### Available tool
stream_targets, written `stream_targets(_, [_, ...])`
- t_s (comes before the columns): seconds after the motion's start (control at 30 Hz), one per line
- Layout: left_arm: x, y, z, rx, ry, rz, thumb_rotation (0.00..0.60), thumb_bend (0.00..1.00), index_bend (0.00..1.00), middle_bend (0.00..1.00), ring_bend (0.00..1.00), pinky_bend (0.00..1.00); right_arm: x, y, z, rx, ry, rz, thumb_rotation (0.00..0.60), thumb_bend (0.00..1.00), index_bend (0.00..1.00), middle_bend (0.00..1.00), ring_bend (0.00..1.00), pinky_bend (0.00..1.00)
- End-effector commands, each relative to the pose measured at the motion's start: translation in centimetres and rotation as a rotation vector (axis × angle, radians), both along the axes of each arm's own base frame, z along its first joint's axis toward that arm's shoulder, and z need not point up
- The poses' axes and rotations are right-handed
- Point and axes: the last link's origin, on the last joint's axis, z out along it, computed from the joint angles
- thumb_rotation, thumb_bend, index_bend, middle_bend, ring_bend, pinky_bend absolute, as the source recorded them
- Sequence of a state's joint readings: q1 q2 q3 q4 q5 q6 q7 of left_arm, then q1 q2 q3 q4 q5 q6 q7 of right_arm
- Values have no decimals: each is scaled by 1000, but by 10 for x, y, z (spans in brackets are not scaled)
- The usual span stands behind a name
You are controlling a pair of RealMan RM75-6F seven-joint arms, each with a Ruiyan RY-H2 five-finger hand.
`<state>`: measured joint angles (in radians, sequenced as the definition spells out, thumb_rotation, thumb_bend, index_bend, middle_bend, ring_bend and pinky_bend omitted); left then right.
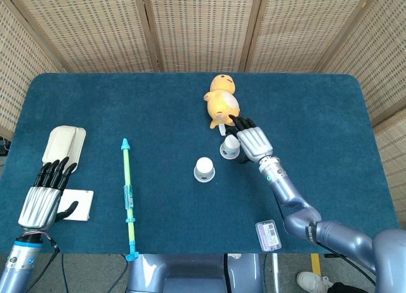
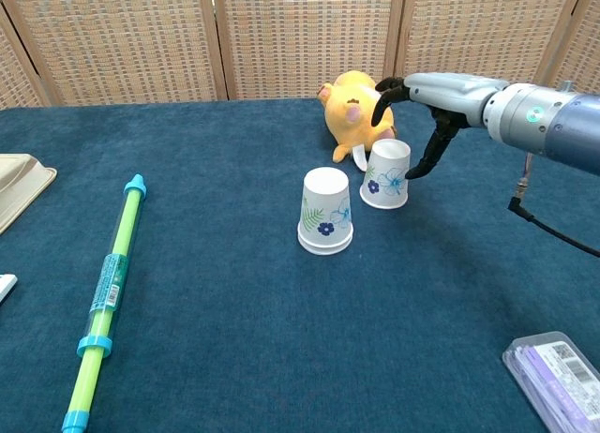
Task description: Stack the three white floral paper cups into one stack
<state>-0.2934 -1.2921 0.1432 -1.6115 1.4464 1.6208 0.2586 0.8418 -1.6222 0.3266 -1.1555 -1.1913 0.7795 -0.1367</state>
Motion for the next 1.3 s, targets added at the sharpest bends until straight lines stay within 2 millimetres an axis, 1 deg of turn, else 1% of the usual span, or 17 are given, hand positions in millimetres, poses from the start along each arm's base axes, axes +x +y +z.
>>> stream_targets(0.03, [-1, 1, 0, -1, -1, 6, 600, 265, 60, 0, 0, 44, 6, -8, -9, 9, 9, -7, 600, 245, 295, 9, 0, 151])
stream_targets(0.17, [-3, 3, -1, -5, 2, 13, 600, 265, 60, 0, 0, 44, 5, -14, -14, 9, 29, -11, 600, 245, 295, 10, 0, 151])
stream_targets(0.3, [-2, 4, -2, -13, 2, 13, 600, 265, 60, 0, 0, 44, 0, -22, -18, 8, 53, -31, 600, 245, 302, 11, 0, 151])
stream_targets(0.5, [0, 5, -6, -35, 5, 8, 600, 264, 60, 0, 0, 44, -6, -23, -26, 13, 51, -48, 600, 246, 342, 16, 0, 151])
stream_targets(0.77, [0, 5, -8, -47, 4, 5, 600, 264, 60, 0, 0, 44, -7, -24, -31, 2, 51, -40, 600, 264, 486, 62, 0, 167])
stream_targets(0.83, [0, 5, -9, -48, 4, 5, 600, 265, 60, 0, 0, 44, -5, -24, -31, -3, 53, -33, 600, 266, 504, 70, 0, 169])
stream_targets(0.97, [1, 5, -8, -43, 3, 2, 600, 265, 60, 0, 0, 44, 0, -26, -26, -20, 45, -15, 600, 266, 505, 72, 0, 170])
stream_targets(1.07, [1, 5, -7, -41, 4, 0, 600, 265, 60, 0, 0, 44, 5, -28, -18, -39, 44, 3, 600, 266, 493, 70, 0, 170])
stream_targets(1.17, [2, 3, -6, -37, 1, -6, 600, 264, 60, 0, 0, 44, 14, -29, -3, -75, 38, 34, 600, 266, 489, 67, 0, 170])
stream_targets(1.3, [3, 2, -4, -35, -2, -11, 600, 264, 60, 0, 0, 44, 25, -26, 14, -108, 19, 69, 600, 266, 489, 66, 0, 169])
